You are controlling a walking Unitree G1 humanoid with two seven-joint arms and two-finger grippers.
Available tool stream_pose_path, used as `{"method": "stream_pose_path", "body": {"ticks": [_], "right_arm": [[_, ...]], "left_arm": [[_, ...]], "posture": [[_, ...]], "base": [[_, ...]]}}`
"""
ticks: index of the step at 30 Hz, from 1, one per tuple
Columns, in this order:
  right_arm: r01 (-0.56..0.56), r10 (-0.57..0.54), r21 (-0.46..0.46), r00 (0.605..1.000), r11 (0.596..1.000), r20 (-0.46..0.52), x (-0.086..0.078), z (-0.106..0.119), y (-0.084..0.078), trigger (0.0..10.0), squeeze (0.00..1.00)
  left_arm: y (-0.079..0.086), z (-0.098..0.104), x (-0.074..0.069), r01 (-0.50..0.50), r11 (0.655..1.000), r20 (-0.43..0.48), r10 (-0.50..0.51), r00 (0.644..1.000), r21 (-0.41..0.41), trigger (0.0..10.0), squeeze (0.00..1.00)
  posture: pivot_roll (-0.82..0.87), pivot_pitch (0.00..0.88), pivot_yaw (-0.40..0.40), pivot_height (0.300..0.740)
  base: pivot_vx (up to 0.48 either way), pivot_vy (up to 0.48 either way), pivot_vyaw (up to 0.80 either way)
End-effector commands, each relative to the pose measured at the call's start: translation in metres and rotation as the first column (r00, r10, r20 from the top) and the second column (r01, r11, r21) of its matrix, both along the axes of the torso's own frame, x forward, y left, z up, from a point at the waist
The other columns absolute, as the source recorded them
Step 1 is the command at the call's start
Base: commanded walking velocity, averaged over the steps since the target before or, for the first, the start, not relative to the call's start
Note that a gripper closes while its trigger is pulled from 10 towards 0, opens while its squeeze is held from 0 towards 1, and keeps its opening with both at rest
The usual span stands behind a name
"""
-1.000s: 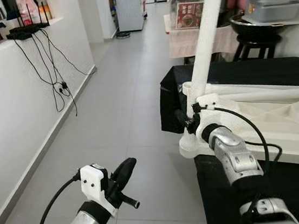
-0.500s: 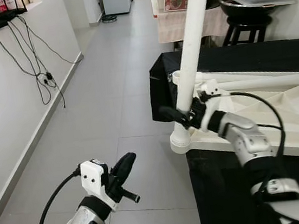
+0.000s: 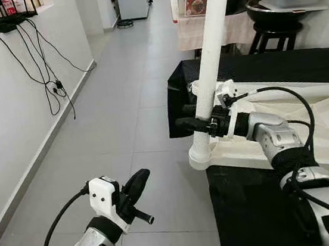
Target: Building children table
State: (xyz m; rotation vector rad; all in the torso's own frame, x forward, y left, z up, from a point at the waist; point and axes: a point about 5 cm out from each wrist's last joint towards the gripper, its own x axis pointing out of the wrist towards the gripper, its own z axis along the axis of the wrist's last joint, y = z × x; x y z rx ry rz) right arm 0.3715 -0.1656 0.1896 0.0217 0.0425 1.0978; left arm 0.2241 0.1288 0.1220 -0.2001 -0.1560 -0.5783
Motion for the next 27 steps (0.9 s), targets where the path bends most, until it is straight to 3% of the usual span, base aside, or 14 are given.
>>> {"method": "stream_pose_path", "body": {"ticks": [1,7,10,11,12,13,14,15,18,19,23,25,26,27], "right_arm": [[-0.054,0.054,0.002,0.998,0.999,-0.017,-0.002,-0.004,0.004,0.0,0.0],[-0.01,0.011,0.021,1.0,1.0,-0.027,-0.004,-0.014,0.004,0.0,0.0],[0.134,-0.135,-0.021,0.988,0.991,-0.075,-0.011,-0.042,0.013,0.0,0.0],[0.516,-0.523,-0.089,0.829,0.852,-0.197,-0.017,-0.068,0.025,0.0,0.0],[0.516,-0.523,-0.089,0.829,0.852,-0.197,-0.017,-0.068,0.025,0.0,0.0],[0.597,-0.616,-0.15,0.764,0.788,-0.193,-0.044,-0.086,0.047,0.0,0.0],[0.597,-0.616,-0.15,0.764,0.788,-0.193,-0.044,-0.086,0.047,0.0,0.0],[0.637,-0.658,-0.162,0.73,0.753,-0.186,-0.065,-0.089,0.06,0.0,0.0],[0.658,-0.684,-0.187,0.707,0.729,-0.178,-0.065,-0.091,0.059,0.0,0.0],[0.621,-0.646,-0.193,0.755,0.76,-0.115,-0.055,-0.086,0.057,0.0,0.0],[0.63,-0.655,-0.2,0.749,0.751,-0.1,-0.045,-0.084,0.05,0.0,0.0],[0.633,-0.658,-0.207,0.749,0.746,-0.081,-0.037,-0.078,0.047,0.7,0.0],[0.616,-0.637,-0.193,0.767,0.764,-0.077,-0.034,-0.073,0.049,10.0,0.0],[0.589,-0.606,-0.165,0.791,0.792,-0.088,-0.031,-0.066,0.051,10.0,1.0]], "left_arm": [[0.0,-0.003,-0.001,-0.001,1.0,-0.006,0.001,1.0,0.004,10.0,0.0],[-0.001,-0.003,-0.002,0.001,1.0,-0.006,-0.001,1.0,0.0,10.0,0.0],[0.001,-0.002,-0.003,-0.005,1.0,-0.005,0.005,1.0,-0.004,10.0,0.0],[0.002,-0.002,-0.004,-0.006,1.0,-0.006,0.006,1.0,-0.004,10.0,0.0],[0.002,-0.002,-0.004,-0.006,1.0,-0.006,0.006,1.0,-0.004,10.0,0.0],[0.004,-0.002,-0.005,-0.006,1.0,-0.012,0.006,1.0,-0.011,10.0,0.0],[0.004,-0.002,-0.005,-0.006,1.0,-0.012,0.006,1.0,-0.011,10.0,0.0],[0.005,-0.002,-0.005,-0.006,1.0,-0.016,0.005,1.0,-0.016,10.0,0.0],[0.005,-0.002,-0.004,0.006,1.0,-0.022,-0.006,1.0,-0.016,10.0,0.0],[0.004,-0.002,-0.004,0.017,1.0,-0.025,-0.017,1.0,-0.017,10.0,0.0],[0.004,-0.002,-0.003,0.021,1.0,-0.025,-0.022,0.999,-0.02,10.0,0.0],[0.005,-0.002,-0.003,0.012,1.0,-0.022,-0.013,1.0,-0.022,10.0,0.0],[0.005,-0.002,-0.003,0.001,1.0,-0.019,-0.001,1.0,-0.027,10.0,0.0],[0.005,-0.002,-0.002,-0.005,1.0,-0.017,0.004,1.0,-0.028,10.0,0.0]], "posture": [[0.05,0.0,-0.026,0.74],[0.05,0.0,-0.034,0.74],[0.05,0.0,-0.038,0.74],[0.03,0.0,-0.037,0.74],[0.03,0.0,-0.037,0.74],[0.03,0.0,-0.026,0.74],[0.03,0.0,-0.026,0.74],[0.03,0.0,-0.026,0.74],[0.0,0.0,-0.003,0.74],[0.01,0.0,-0.011,0.74],[0.01,0.0,-0.017,0.74],[0.02,0.0,-0.017,0.74],[0.01,0.0,-0.016,0.74],[0.01,0.0,-0.018,0.74]], "base": [[0.0,0.0,0.0],[0.0,0.0,0.0],[0.0,0.0,0.0],[0.0,0.0,0.0],[0.0,0.0,0.0],[0.0,0.0,0.0],[0.0,0.0,0.0],[0.0,0.0,0.0],[0.0,0.0,0.0],[0.0,0.0,0.0],[0.0,0.0,0.0],[0.0,0.0,0.0],[0.0,0.0,0.0],[0.0,0.0,0.0]]}}
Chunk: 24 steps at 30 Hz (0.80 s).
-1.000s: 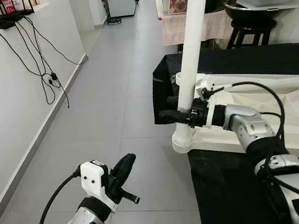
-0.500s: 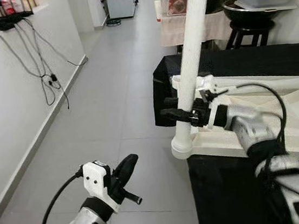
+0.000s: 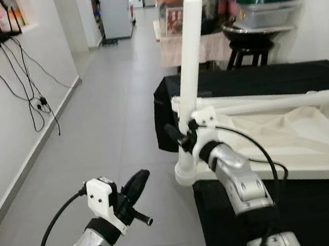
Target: Building children table
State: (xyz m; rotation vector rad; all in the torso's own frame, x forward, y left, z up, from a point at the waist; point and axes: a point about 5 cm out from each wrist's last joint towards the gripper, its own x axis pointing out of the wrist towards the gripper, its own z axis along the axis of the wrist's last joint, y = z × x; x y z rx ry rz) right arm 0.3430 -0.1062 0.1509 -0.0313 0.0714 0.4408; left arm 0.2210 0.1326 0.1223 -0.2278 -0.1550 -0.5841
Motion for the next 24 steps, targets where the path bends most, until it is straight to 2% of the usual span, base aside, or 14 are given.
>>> {"method": "stream_pose_path", "body": {"ticks": [1,4,5,6,7,9,10,11,13,17,20,21,23,24], "right_arm": [[-0.004,0.003,-0.007,0.989,1.0,-0.146,-0.003,-0.027,-0.008,10.0,1.0],[-0.137,0.143,0.065,0.985,0.988,-0.095,0.006,-0.009,-0.001,10.0,1.0],[-0.304,0.308,0.106,0.951,0.947,-0.024,0.01,0.007,0.006,10.0,1.0],[-0.304,0.308,0.106,0.951,0.947,-0.024,0.01,0.007,0.006,10.0,1.0],[-0.401,0.4,0.107,0.916,0.91,0.033,0.008,0.022,0.009,10.0,0.0],[-0.481,0.476,0.101,0.877,0.871,0.068,0.005,0.033,0.01,10.0,0.0],[-0.555,0.55,0.066,0.831,0.829,0.086,0.002,0.04,0.008,10.0,0.0],[-0.555,0.55,0.066,0.831,0.829,0.086,0.002,0.04,0.008,10.0,0.0],[-0.694,0.694,-0.027,0.719,0.72,0.04,0.001,0.037,0.003,10.0,0.0],[-0.753,0.753,-0.038,0.658,0.657,-0.002,0.006,0.033,0.0,10.0,0.0],[-0.759,0.759,-0.028,0.651,0.651,-0.018,0.011,0.031,0.0,10.0,0.0],[-0.775,0.774,-0.015,0.632,0.632,-0.036,0.013,0.029,0.0,7.4,0.0],[-0.792,0.792,0.019,0.608,0.61,-0.061,0.016,0.026,-0.001,0.0,0.0],[-0.788,0.788,0.04,0.612,0.615,-0.069,0.017,0.024,-0.003,0.0,0.0]], "left_arm": [[0.002,-0.002,0.001,-0.013,1.0,-0.009,0.013,1.0,-0.002,10.0,0.0],[0.001,-0.002,0.002,-0.011,1.0,-0.008,0.011,1.0,-0.001,10.0,0.0],[0.0,-0.002,0.002,-0.007,1.0,-0.008,0.007,1.0,0.001,10.0,0.0],[0.0,-0.002,0.002,-0.007,1.0,-0.008,0.007,1.0,0.001,10.0,0.0],[0.0,-0.002,0.003,-0.005,1.0,-0.007,0.005,1.0,0.004,10.0,0.0],[-0.001,-0.003,0.004,-0.003,1.0,-0.006,0.003,1.0,0.008,10.0,0.0],[-0.001,-0.003,0.004,-0.002,1.0,-0.005,0.002,1.0,0.01,10.0,0.0],[-0.001,-0.003,0.004,-0.002,1.0,-0.005,0.002,1.0,0.01,10.0,0.0],[-0.001,-0.003,0.005,-0.002,1.0,-0.002,0.002,1.0,0.016,10.0,0.0],[-0.002,-0.003,0.006,-0.002,1.0,0.001,0.002,1.0,0.021,10.0,0.0],[-0.002,-0.003,0.006,-0.002,1.0,0.004,0.002,1.0,0.026,10.0,0.0],[-0.003,-0.003,0.006,-0.003,1.0,0.006,0.002,1.0,0.031,10.0,0.0],[-0.003,-0.003,0.006,-0.006,0.999,0.009,0.006,1.0,0.037,10.0,0.0],[-0.003,-0.004,0.006,-0.01,0.999,0.01,0.009,1.0,0.036,10.0,0.0]], "posture": [[0.01,0.0,-0.018,0.74],[0.01,0.0,-0.018,0.74],[0.01,0.0,-0.017,0.74],[0.01,0.0,-0.017,0.74],[0.02,0.0,-0.018,0.74],[0.02,0.0,-0.019,0.74],[0.02,0.0,-0.02,0.74],[0.02,0.0,-0.02,0.74],[0.03,0.0,-0.023,0.74],[0.04,0.0,-0.025,0.74],[0.04,0.0,-0.025,0.74],[0.06,0.0,-0.031,0.74],[0.06,0.0,-0.031,0.74],[0.06,0.0,-0.034,0.74]], "base": [[0.0,0.0,0.0],[0.0,0.0,0.0],[0.0,0.0,0.0],[0.0,0.0,0.0],[0.0,0.0,0.0],[0.0,0.0,0.0],[0.0,0.0,0.0],[0.0,0.0,0.0],[0.0,0.0,0.0],[0.0,0.0,0.0],[0.0,0.0,0.0],[0.0,0.0,0.0],[0.0,0.0,0.0],[0.0,0.0,0.0]]}}
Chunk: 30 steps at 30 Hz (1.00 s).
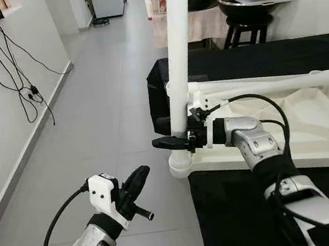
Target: Building children table
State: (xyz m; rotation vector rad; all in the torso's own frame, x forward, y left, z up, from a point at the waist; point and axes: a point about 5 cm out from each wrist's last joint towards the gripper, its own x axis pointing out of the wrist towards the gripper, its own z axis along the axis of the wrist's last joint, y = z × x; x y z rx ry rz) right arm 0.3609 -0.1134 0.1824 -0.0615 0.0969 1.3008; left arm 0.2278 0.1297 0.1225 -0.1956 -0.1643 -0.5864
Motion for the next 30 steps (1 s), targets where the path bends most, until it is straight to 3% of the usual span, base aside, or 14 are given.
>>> {"method": "stream_pose_path", "body": {"ticks": [1,14,15,16,18,19,21,22,24,25,30], "right_arm": [[-0.049,0.049,-0.003,0.998,0.999,-0.045,-0.001,-0.007,0.005,0.0,0.0],[0.097,-0.096,0.013,0.994,0.995,-0.052,0.002,-0.022,-0.014,0.0,0.0],[0.23,-0.228,0.01,0.971,0.973,-0.075,0.0,-0.033,-0.011,0.0,0.0],[0.63,-0.632,-0.056,0.772,0.775,-0.068,0.004,-0.052,-0.012,0.0,0.0],[0.63,-0.632,-0.056,0.772,0.775,-0.068,0.004,-0.052,-0.012,0.0,0.0],[0.743,-0.751,-0.11,0.651,0.66,-0.107,-0.019,-0.074,0.0,0.0,0.0],[0.743,-0.751,-0.11,0.651,0.66,-0.107,-0.019,-0.074,0.0,0.0,0.0],[0.764,-0.775,-0.129,0.62,0.632,-0.121,-0.035,-0.083,0.012,0.0,0.0],[0.771,-0.781,-0.125,0.616,0.625,-0.107,-0.037,-0.082,0.011,0.0,0.0],[0.745,-0.754,-0.114,0.648,0.657,-0.107,-0.034,-0.079,0.011,0.0,0.0],[0.753,-0.76,-0.107,0.645,0.649,-0.077,-0.02,-0.069,0.006,0.0,0.0]], "left_arm": [[0.0,-0.004,-0.001,-0.008,1.0,-0.008,0.008,1.0,0.008,10.0,0.0],[-0.002,-0.005,-0.003,-0.005,1.0,-0.012,0.005,1.0,0.001,10.0,0.0],[-0.001,-0.005,-0.004,-0.004,1.0,-0.013,0.004,1.0,0.0,10.0,0.0],[0.0,-0.005,-0.005,-0.003,1.0,-0.014,0.003,1.0,-0.001,10.0,0.0],[0.0,-0.005,-0.005,-0.003,1.0,-0.014,0.003,1.0,-0.001,10.0,0.0],[0.001,-0.005,-0.005,-0.002,1.0,-0.017,0.002,1.0,-0.006,10.0,0.0],[0.001,-0.005,-0.005,-0.002,1.0,-0.017,0.002,1.0,-0.006,10.0,0.0],[0.002,-0.005,-0.005,0.003,1.0,-0.019,-0.003,1.0,-0.003,10.0,0.0],[0.002,-0.005,-0.004,0.01,1.0,-0.022,-0.01,1.0,-0.005,10.0,0.0],[0.002,-0.005,-0.004,0.016,1.0,-0.024,-0.016,1.0,-0.007,10.0,0.0],[0.002,-0.004,-0.004,0.013,1.0,-0.02,-0.013,1.0,-0.008,10.0,0.0]], "posture": [[0.06,0.0,-0.034,0.74],[0.05,0.0,-0.033,0.74],[0.05,0.0,-0.037,0.74],[0.04,0.0,-0.052,0.74],[0.04,0.0,-0.052,0.74],[0.04,0.0,-0.029,0.74],[0.04,0.0,-0.029,0.74],[0.01,0.0,-0.009,0.74],[0.02,0.0,-0.019,0.74],[0.03,0.0,-0.026,0.74],[0.02,0.0,-0.021,0.74]], "base": [[0.0,0.0,0.0],[0.0,0.0,0.0],[0.0,0.0,0.0],[0.0,0.0,0.0],[0.0,0.0,0.0],[0.0,0.0,0.0],[0.0,0.0,0.0],[0.0,0.0,0.0],[0.0,0.0,0.0],[0.0,0.0,0.0],[0.0,0.0,0.0]]}}
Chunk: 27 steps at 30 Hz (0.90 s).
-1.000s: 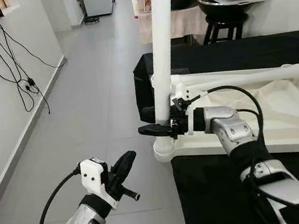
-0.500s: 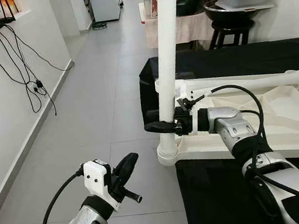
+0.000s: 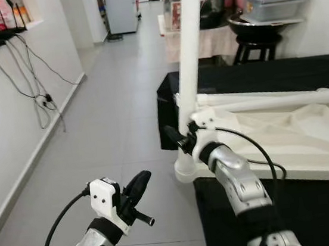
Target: Building children table
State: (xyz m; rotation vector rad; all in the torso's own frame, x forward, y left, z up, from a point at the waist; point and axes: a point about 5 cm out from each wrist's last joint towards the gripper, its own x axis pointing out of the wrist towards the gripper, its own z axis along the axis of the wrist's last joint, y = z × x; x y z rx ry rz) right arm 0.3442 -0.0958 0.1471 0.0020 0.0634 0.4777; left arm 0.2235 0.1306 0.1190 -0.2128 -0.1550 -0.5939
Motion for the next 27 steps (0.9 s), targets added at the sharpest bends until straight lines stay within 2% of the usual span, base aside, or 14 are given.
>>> {"method": "stream_pose_path", "body": {"ticks": [1,2,3,5,6,7,9,10,12,13,16,19,26,27], "right_arm": [[0.033,-0.04,-0.043,0.985,0.999,-0.168,-0.003,-0.033,-0.012,0.0,0.0],[0.023,-0.03,-0.041,0.986,0.999,-0.164,0.002,-0.028,-0.011,10.0,0.0],[-0.008,0.005,-0.022,0.99,1.0,-0.14,0.006,-0.019,-0.009,10.0,0.27],[-0.008,0.005,-0.022,0.99,1.0,-0.14,0.006,-0.019,-0.009,10.0,0.27],[-0.098,0.101,0.029,0.989,0.995,-0.111,0.012,-0.008,-0.004,10.0,1.0],[-0.219,0.224,0.082,0.973,0.972,-0.053,0.017,0.008,0.0,10.0,1.0],[-0.286,0.289,0.109,0.957,0.952,-0.013,0.018,0.019,0.003,10.0,1.0],[-0.395,0.395,0.121,0.918,0.911,0.031,0.017,0.03,0.003,10.0,0.98],[-0.395,0.395,0.121,0.918,0.911,0.031,0.017,0.03,0.003,10.0,0.98],[-0.468,0.463,0.091,0.884,0.879,0.067,0.016,0.037,0.001,10.0,0.0],[-0.638,0.638,-0.012,0.768,0.77,0.046,0.018,0.041,-0.008,10.0,0.0],[-0.687,0.688,-0.025,0.726,0.726,0.011,0.019,0.039,-0.008,10.0,0.0],[-0.686,0.685,0.002,0.726,0.727,-0.061,0.028,0.033,-0.009,10.0,0.0],[-0.676,0.674,0.012,0.733,0.737,-0.087,0.028,0.029,-0.011,4.2,0.0]], "left_arm": [[0.001,-0.001,0.0,0.003,1.0,-0.008,-0.003,1.0,0.005,10.0,0.0],[0.001,-0.001,0.001,-0.005,1.0,-0.005,0.005,1.0,0.003,10.0,0.0],[0.002,0.0,0.001,-0.011,1.0,-0.001,0.011,1.0,0.005,10.0,0.0],[0.002,0.0,0.001,-0.011,1.0,-0.001,0.011,1.0,0.005,10.0,0.0],[0.002,0.0,0.002,-0.012,1.0,0.001,0.012,1.0,0.007,10.0,0.0],[0.001,0.0,0.003,-0.011,1.0,0.002,0.011,1.0,0.009,10.0,0.0],[0.001,0.0,0.003,-0.01,1.0,0.002,0.01,1.0,0.011,10.0,0.0],[0.001,0.0,0.003,-0.008,1.0,0.004,0.008,1.0,0.013,10.0,0.0],[0.001,0.0,0.003,-0.008,1.0,0.004,0.008,1.0,0.013,10.0,0.0],[0.0,-0.001,0.004,-0.006,1.0,0.005,0.005,1.0,0.017,10.0,0.0],[-0.002,-0.001,0.004,0.0,0.999,0.016,0.0,1.0,0.035,10.0,0.0],[-0.002,-0.001,0.004,-0.003,0.999,0.02,0.002,1.0,0.037,10.0,0.0],[-0.002,0.0,0.0,-0.01,0.999,0.033,0.009,0.999,0.05,10.0,0.0],[-0.003,0.001,-0.001,-0.007,0.998,0.041,0.004,0.999,0.066,10.0,0.0]], "posture": [[0.02,0.0,-0.021,0.74],[0.03,0.0,-0.024,0.74],[0.03,0.0,-0.024,0.74],[0.03,0.0,-0.024,0.74],[0.03,0.0,-0.026,0.74],[0.04,0.0,-0.024,0.74],[0.04,0.0,-0.024,0.74],[0.04,0.0,-0.024,0.74],[0.04,0.0,-0.024,0.74],[0.05,0.0,-0.029,0.74],[0.06,0.0,-0.035,0.74],[0.07,0.0,-0.038,0.74],[0.08,0.0,-0.043,0.74],[0.09,0.0,-0.047,0.74]], "base": [[0.0,0.0,0.0],[0.0,0.0,0.0],[0.0,0.0,0.0],[0.0,0.0,0.0],[0.0,0.0,0.0],[0.0,0.0,0.0],[0.0,0.0,0.0],[0.0,0.0,0.0],[0.0,0.0,0.0],[0.0,0.0,0.0],[0.0,0.0,0.0],[0.0,0.0,0.0],[0.0,0.0,0.0],[0.0,0.0,0.0]]}}
